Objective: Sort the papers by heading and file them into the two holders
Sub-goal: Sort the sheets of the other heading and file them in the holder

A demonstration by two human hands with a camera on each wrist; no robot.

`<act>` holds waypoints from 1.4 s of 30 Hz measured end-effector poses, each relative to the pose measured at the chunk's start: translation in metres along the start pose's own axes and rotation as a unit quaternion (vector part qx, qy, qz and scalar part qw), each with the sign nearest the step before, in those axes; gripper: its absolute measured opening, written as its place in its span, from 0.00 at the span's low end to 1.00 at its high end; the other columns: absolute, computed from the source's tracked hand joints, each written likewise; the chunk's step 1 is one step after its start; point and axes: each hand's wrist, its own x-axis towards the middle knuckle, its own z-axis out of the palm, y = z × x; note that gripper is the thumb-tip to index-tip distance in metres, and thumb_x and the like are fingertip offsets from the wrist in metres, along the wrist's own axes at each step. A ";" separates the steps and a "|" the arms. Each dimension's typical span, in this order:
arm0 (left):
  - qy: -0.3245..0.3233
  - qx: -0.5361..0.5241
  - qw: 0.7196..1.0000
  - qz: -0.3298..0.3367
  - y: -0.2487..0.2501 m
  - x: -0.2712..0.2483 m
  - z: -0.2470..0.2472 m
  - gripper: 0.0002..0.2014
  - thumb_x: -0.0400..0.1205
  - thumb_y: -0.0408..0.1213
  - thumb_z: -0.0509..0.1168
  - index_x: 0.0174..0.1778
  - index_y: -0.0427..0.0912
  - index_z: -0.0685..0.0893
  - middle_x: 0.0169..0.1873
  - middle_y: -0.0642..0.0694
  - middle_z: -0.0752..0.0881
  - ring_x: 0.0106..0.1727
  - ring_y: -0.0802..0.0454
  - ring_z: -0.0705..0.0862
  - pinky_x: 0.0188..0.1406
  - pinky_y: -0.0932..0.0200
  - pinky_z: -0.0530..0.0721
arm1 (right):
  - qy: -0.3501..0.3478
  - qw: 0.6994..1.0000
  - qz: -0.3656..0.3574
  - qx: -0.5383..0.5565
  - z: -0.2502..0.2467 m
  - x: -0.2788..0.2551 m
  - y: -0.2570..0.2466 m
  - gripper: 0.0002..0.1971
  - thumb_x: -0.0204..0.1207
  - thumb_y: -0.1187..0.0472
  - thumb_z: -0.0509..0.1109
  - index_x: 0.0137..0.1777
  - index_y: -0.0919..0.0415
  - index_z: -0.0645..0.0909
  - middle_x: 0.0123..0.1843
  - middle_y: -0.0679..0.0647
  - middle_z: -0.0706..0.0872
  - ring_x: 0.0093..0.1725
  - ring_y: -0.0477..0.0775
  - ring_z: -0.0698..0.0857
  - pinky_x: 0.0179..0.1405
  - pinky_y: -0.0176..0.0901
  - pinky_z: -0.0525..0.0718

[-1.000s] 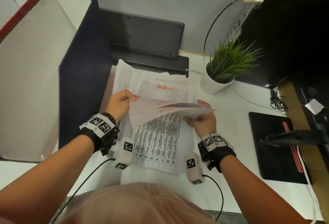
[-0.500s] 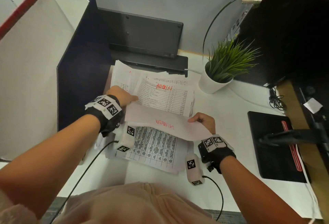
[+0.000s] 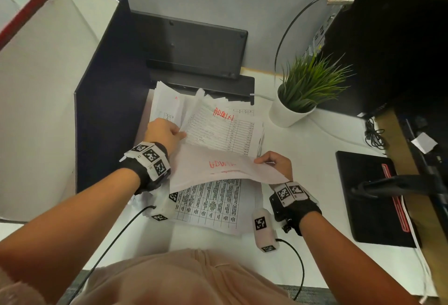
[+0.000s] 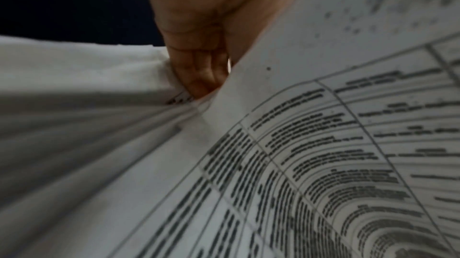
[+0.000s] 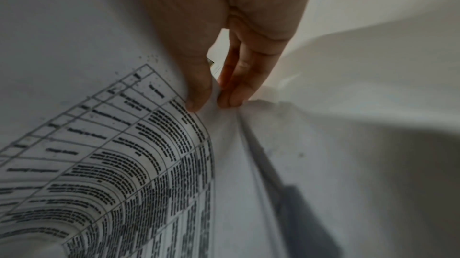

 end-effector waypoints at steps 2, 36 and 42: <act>0.040 -0.058 0.997 0.043 -0.001 -0.005 0.002 0.08 0.79 0.35 0.69 0.44 0.32 0.89 0.33 0.45 0.83 0.37 0.50 0.80 0.45 0.60 0.79 | 0.010 1.000 0.013 0.020 0.000 0.000 -0.002 0.20 0.67 0.88 0.57 0.29 0.64 0.80 0.20 0.49 0.83 0.20 0.41 0.82 0.21 0.28 0.81; -0.058 -0.003 0.989 -0.135 0.005 0.004 -0.012 0.25 0.66 0.46 0.79 0.51 0.33 0.86 0.49 0.38 0.87 0.52 0.41 0.86 0.54 0.48 0.86 | 0.032 0.997 -0.008 -0.072 -0.007 0.006 0.015 0.28 0.61 0.88 0.60 0.12 0.56 0.79 0.19 0.50 0.79 0.28 0.53 0.75 0.35 0.38 0.75; -0.033 0.019 0.998 -0.056 0.002 -0.006 -0.004 0.10 0.76 0.37 0.72 0.43 0.31 0.89 0.42 0.38 0.88 0.46 0.43 0.85 0.46 0.57 0.80 | 0.049 0.997 0.025 -0.059 -0.006 0.007 0.007 0.25 0.65 0.85 0.61 0.16 0.58 0.79 0.31 0.57 0.79 0.33 0.56 0.77 0.39 0.39 0.78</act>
